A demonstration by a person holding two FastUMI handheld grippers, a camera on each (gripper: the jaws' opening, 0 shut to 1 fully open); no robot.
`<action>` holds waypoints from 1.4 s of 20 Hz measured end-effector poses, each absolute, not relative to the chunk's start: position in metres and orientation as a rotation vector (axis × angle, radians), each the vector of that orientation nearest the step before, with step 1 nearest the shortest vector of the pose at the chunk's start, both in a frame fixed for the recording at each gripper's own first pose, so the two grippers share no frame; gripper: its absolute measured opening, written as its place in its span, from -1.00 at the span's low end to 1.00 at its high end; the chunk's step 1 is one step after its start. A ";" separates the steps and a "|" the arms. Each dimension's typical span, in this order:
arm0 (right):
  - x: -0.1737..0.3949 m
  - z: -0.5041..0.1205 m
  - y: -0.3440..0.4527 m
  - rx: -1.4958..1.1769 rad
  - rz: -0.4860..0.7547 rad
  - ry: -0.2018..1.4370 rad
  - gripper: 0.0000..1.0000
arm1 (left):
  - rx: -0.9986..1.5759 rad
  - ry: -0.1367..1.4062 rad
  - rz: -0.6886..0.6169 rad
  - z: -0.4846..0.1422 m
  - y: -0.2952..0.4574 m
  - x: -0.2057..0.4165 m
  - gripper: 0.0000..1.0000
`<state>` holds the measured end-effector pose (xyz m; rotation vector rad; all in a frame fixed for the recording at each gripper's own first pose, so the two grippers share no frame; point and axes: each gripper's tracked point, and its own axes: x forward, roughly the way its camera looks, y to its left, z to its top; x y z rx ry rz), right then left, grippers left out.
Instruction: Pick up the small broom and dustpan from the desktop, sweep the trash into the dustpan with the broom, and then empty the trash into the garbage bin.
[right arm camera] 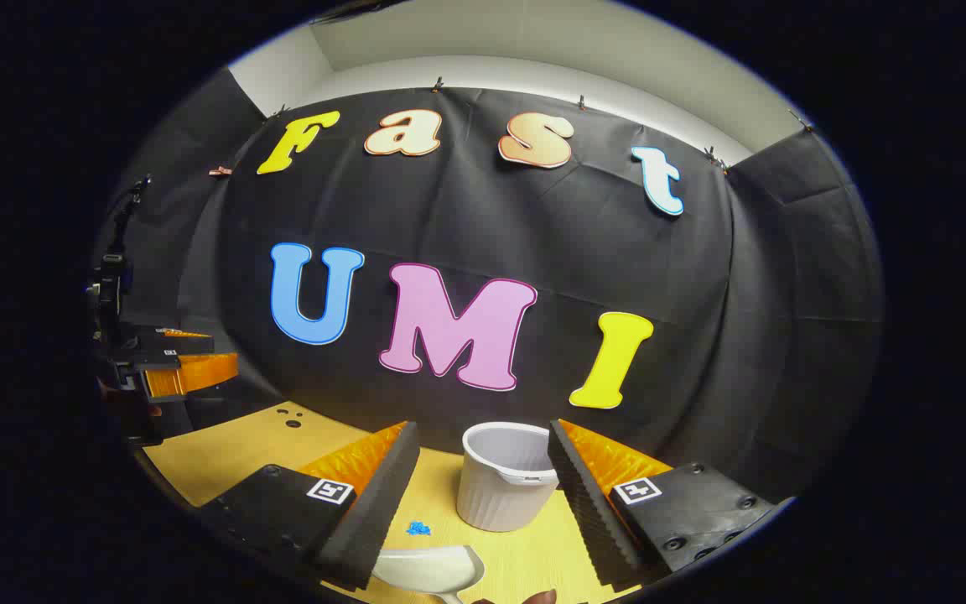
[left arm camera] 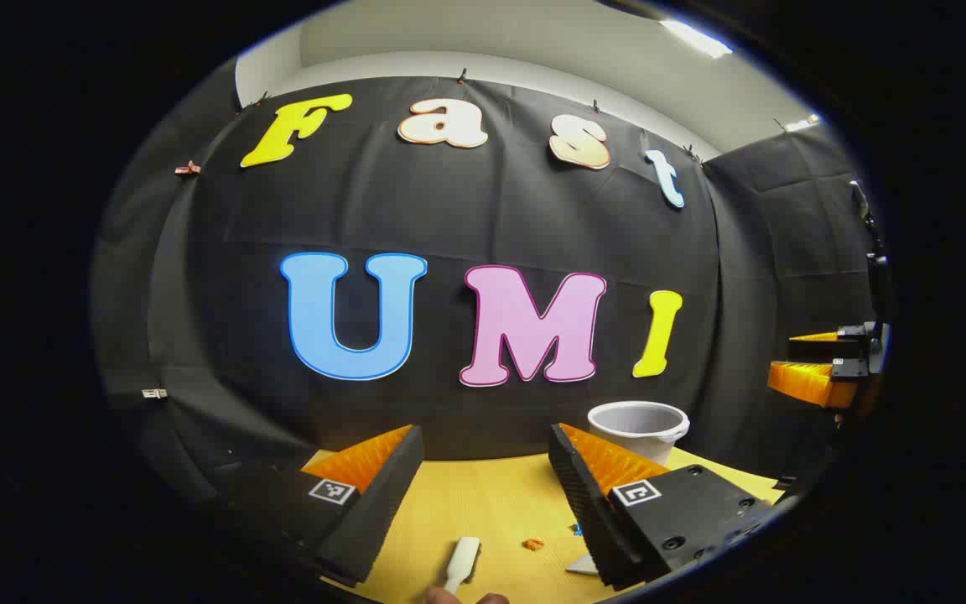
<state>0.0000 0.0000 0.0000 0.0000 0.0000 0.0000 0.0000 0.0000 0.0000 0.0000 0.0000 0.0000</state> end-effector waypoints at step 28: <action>-0.072 -0.375 0.028 -0.135 0.329 0.974 0.88 | 0.096 0.197 0.092 -0.082 0.037 -0.023 0.91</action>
